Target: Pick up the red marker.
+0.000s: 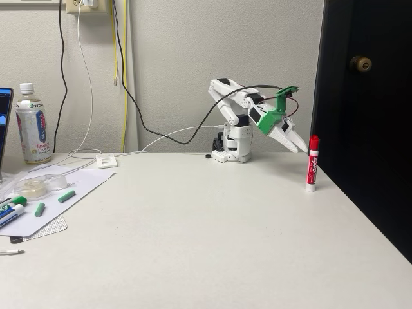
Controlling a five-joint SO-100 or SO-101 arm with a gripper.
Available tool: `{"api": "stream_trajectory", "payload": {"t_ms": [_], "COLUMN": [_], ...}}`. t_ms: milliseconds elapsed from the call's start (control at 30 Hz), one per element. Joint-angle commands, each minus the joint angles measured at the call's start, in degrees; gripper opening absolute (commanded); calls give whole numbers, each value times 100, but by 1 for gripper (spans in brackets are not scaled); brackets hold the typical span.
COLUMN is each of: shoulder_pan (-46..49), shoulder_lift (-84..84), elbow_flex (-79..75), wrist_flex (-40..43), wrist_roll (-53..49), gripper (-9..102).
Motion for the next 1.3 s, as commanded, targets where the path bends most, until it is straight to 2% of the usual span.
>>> {"api": "stream_trajectory", "payload": {"t_ms": [0,567,1267], "shoulder_pan": [-18,-26,-79], "shoulder_lift": [-149,-316,-1819], "elbow_flex": [-255,439,457], "wrist_flex": [-308,-1318,-3023], "wrist_roll": [-62,-176,26], "gripper": [25,27,30]}}
